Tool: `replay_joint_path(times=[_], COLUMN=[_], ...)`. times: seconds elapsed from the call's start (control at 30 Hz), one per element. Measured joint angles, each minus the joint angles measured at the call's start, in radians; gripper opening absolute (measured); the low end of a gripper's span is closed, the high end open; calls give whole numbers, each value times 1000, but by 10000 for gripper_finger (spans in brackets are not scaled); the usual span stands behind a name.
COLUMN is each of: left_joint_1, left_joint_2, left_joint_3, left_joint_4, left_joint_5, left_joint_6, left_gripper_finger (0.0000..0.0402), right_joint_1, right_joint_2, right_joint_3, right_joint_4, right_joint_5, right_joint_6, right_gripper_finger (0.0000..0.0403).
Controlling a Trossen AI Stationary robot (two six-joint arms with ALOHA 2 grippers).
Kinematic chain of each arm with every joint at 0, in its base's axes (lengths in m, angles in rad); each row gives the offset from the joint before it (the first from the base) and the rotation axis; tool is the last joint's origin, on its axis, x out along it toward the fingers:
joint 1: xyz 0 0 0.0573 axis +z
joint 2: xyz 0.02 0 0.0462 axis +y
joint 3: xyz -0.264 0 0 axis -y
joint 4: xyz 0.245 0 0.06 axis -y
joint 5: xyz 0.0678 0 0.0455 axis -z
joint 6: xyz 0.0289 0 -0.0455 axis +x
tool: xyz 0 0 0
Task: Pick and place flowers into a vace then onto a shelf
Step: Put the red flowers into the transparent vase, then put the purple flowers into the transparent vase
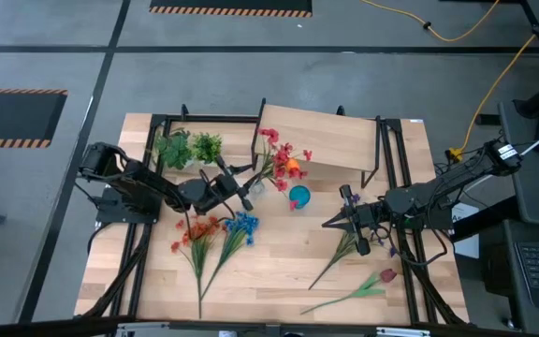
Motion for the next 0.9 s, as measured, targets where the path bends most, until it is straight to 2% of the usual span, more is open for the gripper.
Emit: replay_joint_path(times=[0.17,0.3,0.47,0.57,0.7,0.83,0.9], left_joint_1=[-70,-137,-224,-263,-287,-291,-290], left_joint_2=[-41,-83,-136,-164,-194,-216,-223], left_joint_3=[0,0,0,0,0,0,0], left_joint_4=[1,-16,-197,-353,-514,-593,-611], left_joint_5=[-100,-124,-120,-75,53,157,174], left_joint_6=[61,70,0,-100,-237,-298,-310], left_gripper_finger=[124,114,87,63,24,4,3], right_joint_1=[0,0,0,0,0,0,0], right_joint_2=[0,0,0,0,1,3,4], right_joint_3=[0,0,0,0,0,0,18], right_joint_4=[0,0,0,0,0,-7,-93], right_joint_5=[0,0,0,0,0,7,35], right_joint_6=[0,3,5,7,35,60,118], right_gripper_finger=[7,7,7,7,7,5,3])
